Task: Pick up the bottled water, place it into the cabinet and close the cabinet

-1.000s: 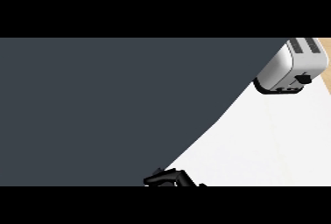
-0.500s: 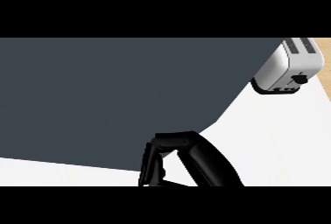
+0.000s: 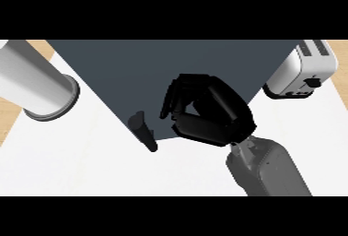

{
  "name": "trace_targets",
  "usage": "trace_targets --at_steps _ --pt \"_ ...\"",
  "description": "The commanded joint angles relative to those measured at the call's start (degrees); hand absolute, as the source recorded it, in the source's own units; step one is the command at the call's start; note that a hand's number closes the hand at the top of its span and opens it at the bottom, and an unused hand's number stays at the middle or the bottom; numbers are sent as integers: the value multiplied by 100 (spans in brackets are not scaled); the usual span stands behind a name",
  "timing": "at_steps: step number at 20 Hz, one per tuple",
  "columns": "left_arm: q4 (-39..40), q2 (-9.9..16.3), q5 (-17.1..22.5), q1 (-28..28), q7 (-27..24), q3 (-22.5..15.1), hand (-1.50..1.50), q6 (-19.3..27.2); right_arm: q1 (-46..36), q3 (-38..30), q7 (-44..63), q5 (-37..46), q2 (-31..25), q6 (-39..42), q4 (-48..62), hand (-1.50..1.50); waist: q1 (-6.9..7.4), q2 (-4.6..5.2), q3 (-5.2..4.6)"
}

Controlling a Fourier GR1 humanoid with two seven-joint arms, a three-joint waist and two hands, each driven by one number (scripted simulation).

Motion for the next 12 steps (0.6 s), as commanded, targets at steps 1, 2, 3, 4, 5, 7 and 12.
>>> trace_targets --at_steps 1,2,3,4,5,7,12 --pt "-38 -242 59 95 90 147 -150 -250 -742 -758 -37 -297 -85 346 901 150 -25 10 10" --pt "-87 -223 210 363 100 416 -150 -469 -522 -800 -240 -393 -207 641 1032 150 -8 6 12" --pt "226 -177 315 232 112 454 -150 -618 -743 -997 -148 -456 -285 654 1215 150 -22 9 10" --pt "85 -165 441 127 250 563 -150 -438 -876 -905 -332 -318 -215 775 1457 150 -43 14 11" --pt "204 -136 448 -32 293 533 -150 -403 -1203 -1065 -224 -388 -230 778 1736 150 -42 23 9" --pt "-42 -454 292 524 293 631 -150 -717 -863 -1032 -407 -359 -379 1059 1643 150 -6 2 12" --pt "283 -344 461 124 372 763 -150 -870 -1679 -1198 -482 -337 -161 1121 2484 150 33 32 6"
